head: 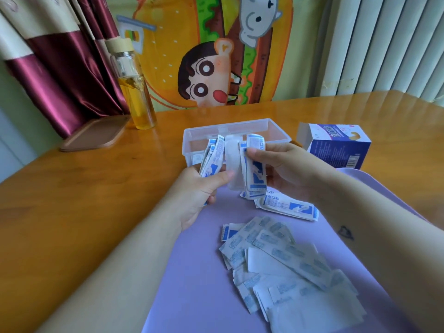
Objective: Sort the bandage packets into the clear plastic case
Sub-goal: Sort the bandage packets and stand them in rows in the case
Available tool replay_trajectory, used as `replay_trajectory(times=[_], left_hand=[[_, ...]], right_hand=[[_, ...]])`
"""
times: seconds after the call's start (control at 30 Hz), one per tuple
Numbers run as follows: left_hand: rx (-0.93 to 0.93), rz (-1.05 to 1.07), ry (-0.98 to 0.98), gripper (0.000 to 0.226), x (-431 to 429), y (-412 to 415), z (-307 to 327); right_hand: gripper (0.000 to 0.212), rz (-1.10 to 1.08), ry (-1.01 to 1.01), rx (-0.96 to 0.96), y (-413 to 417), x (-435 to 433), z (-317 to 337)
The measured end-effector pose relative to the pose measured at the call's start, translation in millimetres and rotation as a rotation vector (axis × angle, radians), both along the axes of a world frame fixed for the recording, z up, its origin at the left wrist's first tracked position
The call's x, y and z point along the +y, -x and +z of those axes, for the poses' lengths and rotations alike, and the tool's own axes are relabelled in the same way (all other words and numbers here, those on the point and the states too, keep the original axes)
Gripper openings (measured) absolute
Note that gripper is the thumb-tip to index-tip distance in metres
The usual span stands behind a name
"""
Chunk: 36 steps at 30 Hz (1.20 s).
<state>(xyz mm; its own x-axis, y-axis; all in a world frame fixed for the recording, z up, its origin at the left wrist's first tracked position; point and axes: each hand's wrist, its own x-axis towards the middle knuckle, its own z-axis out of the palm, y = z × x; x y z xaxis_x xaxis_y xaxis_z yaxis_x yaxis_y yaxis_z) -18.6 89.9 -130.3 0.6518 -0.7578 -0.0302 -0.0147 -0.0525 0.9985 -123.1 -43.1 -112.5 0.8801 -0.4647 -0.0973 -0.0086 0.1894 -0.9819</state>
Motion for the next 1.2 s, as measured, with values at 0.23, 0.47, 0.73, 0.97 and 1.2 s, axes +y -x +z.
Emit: replay_trajectory(times=[0.23,0.47,0.73,0.97,1.2], left_hand=[[-0.264,0.164,-0.003,0.017,0.9,-4.8,0.7],[-0.551,0.222,0.053,0.038,5.0,-11.0,3.7],[-0.512,0.116,0.099,0.029,6.0,0.9,7.8],[-0.172,-0.016,0.169,0.009,3.9,6.3,9.2],[0.075,-0.063,0.206,0.021,2.3,6.8,10.1]], right_hand=[[0.014,0.028,-0.075,0.058,10.8,-11.9,0.7],[0.04,0.101,-0.209,0.043,16.8,-17.0,6.5],[0.013,0.084,-0.176,0.084,10.8,-1.9,0.7],[0.014,0.079,-0.188,0.051,5.6,5.8,-1.0],[0.03,0.028,-0.245,0.013,1.6,8.5,-2.9]])
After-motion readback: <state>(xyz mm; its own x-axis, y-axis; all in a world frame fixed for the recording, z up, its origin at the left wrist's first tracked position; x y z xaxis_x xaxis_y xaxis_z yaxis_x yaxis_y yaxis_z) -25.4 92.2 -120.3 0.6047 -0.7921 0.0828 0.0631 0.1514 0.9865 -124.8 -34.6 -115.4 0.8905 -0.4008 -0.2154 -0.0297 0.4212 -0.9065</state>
